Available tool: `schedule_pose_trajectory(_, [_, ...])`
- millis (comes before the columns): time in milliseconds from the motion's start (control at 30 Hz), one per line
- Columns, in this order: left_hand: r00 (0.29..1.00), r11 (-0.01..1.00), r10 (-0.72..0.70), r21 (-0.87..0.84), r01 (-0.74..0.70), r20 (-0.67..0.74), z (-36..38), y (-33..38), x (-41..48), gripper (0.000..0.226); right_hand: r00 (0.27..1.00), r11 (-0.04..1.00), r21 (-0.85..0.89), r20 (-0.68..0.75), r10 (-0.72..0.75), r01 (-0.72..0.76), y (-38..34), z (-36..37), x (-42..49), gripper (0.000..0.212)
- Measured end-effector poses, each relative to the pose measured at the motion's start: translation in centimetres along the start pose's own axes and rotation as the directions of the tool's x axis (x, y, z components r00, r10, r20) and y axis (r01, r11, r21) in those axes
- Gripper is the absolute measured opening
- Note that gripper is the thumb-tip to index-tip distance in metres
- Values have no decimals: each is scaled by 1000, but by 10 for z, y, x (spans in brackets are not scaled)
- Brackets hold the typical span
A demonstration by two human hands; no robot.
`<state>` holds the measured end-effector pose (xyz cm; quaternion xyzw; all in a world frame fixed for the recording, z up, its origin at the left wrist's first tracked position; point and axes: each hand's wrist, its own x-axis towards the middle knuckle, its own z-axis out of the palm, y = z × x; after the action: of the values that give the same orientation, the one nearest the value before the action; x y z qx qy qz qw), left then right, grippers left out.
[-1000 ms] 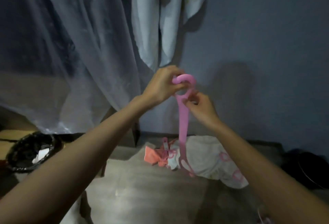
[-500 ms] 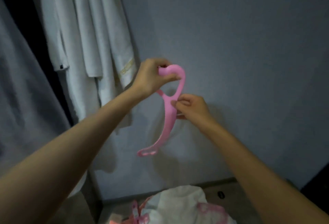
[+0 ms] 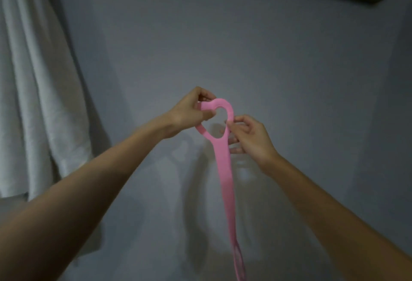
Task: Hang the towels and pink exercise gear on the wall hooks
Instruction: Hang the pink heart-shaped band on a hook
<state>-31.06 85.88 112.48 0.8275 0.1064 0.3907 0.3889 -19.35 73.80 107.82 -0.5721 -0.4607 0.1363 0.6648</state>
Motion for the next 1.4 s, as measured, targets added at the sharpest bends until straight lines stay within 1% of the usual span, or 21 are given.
schedule_pose_trajectory(133, [998, 987, 34, -155, -43, -61, 5, 33, 63, 33, 990, 993, -7, -70, -120, 119, -36, -32, 52, 6])
schedule_pose_trajectory(200, [994, 967, 39, -247, -64, -103, 3, 45, 91, 32, 982, 987, 9, -101, -160, 162, -53, -41, 78, 5])
schedule_pose_trajectory(267, [991, 937, 44, -339, -85, -127, 0, 57, 116, 35, 972, 979, 22, -127, -199, 203, -69, -46, 102, 6])
schedule_pose_trajectory(333, [988, 919, 58, -380, -108, -141, -3, 65, 138, 36, 958, 970, 32, -163, -234, 242, -82, -51, 123, 9])
schedule_pose_trajectory(500, [993, 914, 53, -395, -89, -102, -9, 71, 188, 32, 917, 950, 5, -264, -299, 312, -110, -67, 169, 14])
schedule_pose_trajectory(600, [990, 898, 50, -429, -101, -129, -7, 77, 213, 25, 908, 950, -40, -285, -307, 309, -122, -79, 191, 12])
schedule_pose_trajectory(700, [987, 892, 74, -433, -130, -146, -1, 91, 235, 23, 895, 946, -76, -307, -323, 315, -132, -95, 208, 9])
schedule_pose_trajectory(767, [985, 890, 102, -429, -154, -141, 5, 102, 250, 24, 872, 935, -98, -339, -353, 340, -138, -108, 220, 10])
schedule_pose_trajectory(900, [978, 876, 152, -440, -200, -142, 22, 129, 278, 25, 812, 913, -87, -431, -395, 398, -157, -137, 243, 17])
schedule_pose_trajectory(1000, [963, 853, 204, -450, -263, -175, 38, 151, 295, 23, 773, 878, -100, -434, -463, 469, -172, -163, 257, 18])
schedule_pose_trajectory(1100, [943, 850, 257, -415, -324, -211, 56, 170, 315, 24, 733, 839, -138, -426, -530, 526, -182, -194, 273, 21])
schedule_pose_trajectory(1200, [924, 848, 298, -378, -371, -238, 79, 186, 339, 24, 707, 816, -166, -424, -566, 554, -190, -227, 292, 21])
schedule_pose_trajectory(1300, [910, 844, 307, -363, -396, -278, 103, 199, 364, 25, 683, 789, -161, -419, -599, 593, -195, -258, 312, 23])
schedule_pose_trajectory(1400, [900, 845, 301, -348, -406, -316, 121, 209, 390, 25, 656, 754, -164, -401, -640, 636, -202, -284, 337, 32])
